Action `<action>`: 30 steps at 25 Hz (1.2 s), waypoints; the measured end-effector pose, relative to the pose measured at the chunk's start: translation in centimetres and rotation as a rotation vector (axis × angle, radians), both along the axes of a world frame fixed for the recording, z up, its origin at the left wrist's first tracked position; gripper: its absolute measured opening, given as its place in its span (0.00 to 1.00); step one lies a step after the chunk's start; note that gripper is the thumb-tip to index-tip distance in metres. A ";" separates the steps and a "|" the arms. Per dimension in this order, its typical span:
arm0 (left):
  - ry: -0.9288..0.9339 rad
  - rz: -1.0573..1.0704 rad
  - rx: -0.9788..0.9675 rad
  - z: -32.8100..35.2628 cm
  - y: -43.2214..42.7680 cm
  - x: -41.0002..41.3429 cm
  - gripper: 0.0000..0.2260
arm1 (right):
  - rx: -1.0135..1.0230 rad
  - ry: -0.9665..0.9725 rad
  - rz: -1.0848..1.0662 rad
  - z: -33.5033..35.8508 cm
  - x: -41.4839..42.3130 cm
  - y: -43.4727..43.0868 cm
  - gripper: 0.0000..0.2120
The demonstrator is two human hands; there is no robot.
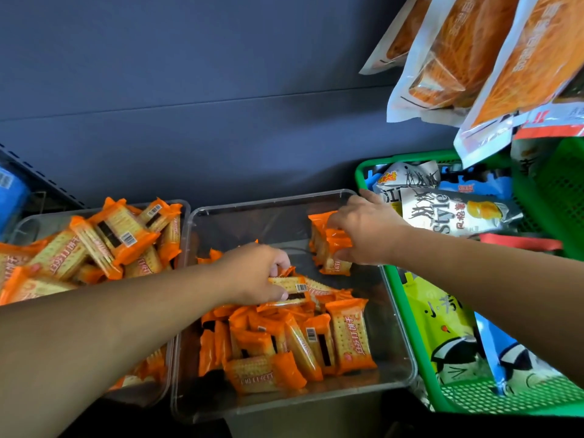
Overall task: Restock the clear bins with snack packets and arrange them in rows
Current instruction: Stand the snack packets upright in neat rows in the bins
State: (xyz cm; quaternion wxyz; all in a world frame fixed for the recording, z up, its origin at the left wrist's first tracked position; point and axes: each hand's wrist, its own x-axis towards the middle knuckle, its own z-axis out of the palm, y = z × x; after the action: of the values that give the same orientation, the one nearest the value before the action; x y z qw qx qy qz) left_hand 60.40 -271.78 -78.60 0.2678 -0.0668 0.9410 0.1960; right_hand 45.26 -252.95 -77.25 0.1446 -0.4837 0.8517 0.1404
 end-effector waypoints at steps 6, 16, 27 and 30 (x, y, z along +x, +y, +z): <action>-0.050 0.096 0.102 0.0 -0.6 0.0 0.16 | 0.008 0.061 -0.083 -2.0 1.3 -1.5 0.38; 0.325 0.497 0.393 2.3 4.0 -1.4 0.17 | -0.778 -0.389 -0.547 2.3 1.8 0.7 0.24; -0.079 -0.184 -0.029 -2.9 3.3 -1.8 0.46 | -0.713 -0.571 -0.444 0.9 0.6 6.0 0.07; -0.130 -0.219 -0.023 -3.7 3.2 -2.9 0.54 | -0.754 -0.507 -0.440 0.4 0.2 5.7 0.08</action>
State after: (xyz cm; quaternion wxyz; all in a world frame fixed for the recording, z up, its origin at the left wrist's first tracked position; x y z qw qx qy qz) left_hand 57.53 -268.55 -82.27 0.3470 0.0206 0.9256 0.1501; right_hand 45.45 -247.23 -76.80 0.1883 -0.3302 0.8629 -0.3329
